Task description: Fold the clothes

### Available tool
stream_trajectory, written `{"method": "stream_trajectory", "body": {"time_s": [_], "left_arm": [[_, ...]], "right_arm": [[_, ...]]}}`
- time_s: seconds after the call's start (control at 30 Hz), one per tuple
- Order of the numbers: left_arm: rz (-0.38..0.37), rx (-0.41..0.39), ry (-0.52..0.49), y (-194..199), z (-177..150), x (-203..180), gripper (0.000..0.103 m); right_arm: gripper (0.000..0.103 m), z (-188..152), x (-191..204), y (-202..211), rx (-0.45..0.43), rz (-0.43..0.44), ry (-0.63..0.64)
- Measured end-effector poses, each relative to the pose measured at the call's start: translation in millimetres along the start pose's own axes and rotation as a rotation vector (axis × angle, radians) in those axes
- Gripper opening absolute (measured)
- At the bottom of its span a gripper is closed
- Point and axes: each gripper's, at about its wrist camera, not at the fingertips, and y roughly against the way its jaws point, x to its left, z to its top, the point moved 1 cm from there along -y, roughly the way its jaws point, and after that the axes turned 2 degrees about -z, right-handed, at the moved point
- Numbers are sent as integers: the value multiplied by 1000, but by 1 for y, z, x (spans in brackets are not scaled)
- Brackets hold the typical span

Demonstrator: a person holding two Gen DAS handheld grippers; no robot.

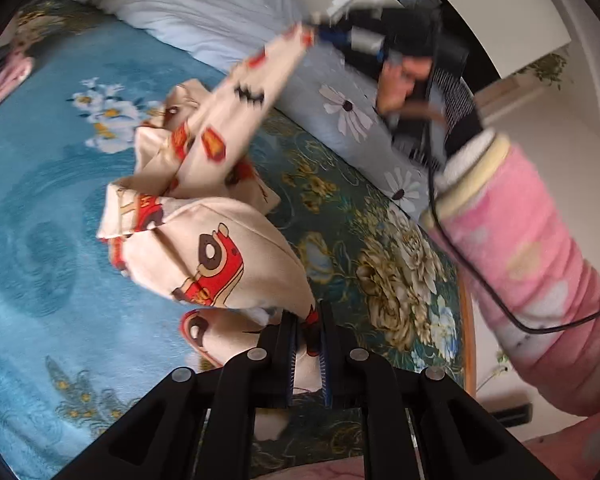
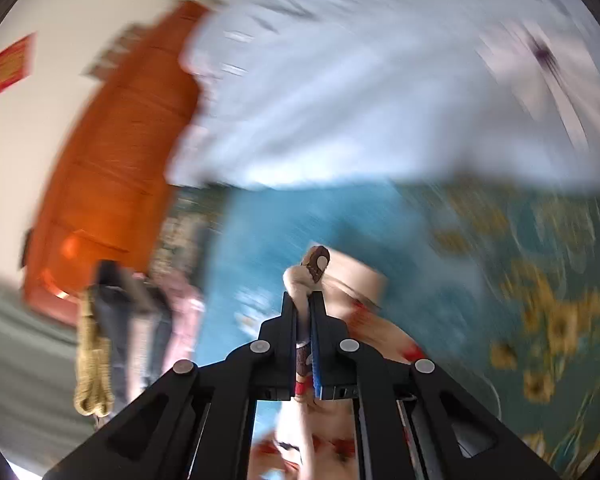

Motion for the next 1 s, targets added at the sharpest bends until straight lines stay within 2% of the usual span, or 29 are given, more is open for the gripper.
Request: {"method": "stream_trajectory", "body": {"time_s": [0.03,0.1,0.13,0.2,0.33,0.43,0.5,0.63,0.77,0.93,1.0], "left_arm": [[-1,9,-2,-2,0,-2,22],[-3,28,-6,-5,-1,-6,48],[-4,38,-8,-7,-2,-8,52],[-6,56,-13,-11,-3,-12,54],[37,-49,66,27,0,20,56],[99,-188,152,65,8,46,57],[153,-275,184,89,14,60,59],[110,-391,220,118,13,71,66],[-24,-428,391,116,-1,104,69],[-195,-470,607,115,-19,145,69],[-235,-454,647,107,-20,149,69]], "right_arm": [[6,7,18,9,-19,28,49],[6,15,51,21,-35,67,148],[6,17,66,26,-36,82,192],[6,12,90,25,-11,120,263],[6,-20,114,7,74,192,347],[6,-57,133,-9,173,260,398],[6,-83,150,-17,244,337,429],[6,-146,185,-34,418,473,533],[6,-208,191,-42,549,518,614],[6,-244,166,-48,626,465,600],[6,-253,163,-45,631,457,605]]}}
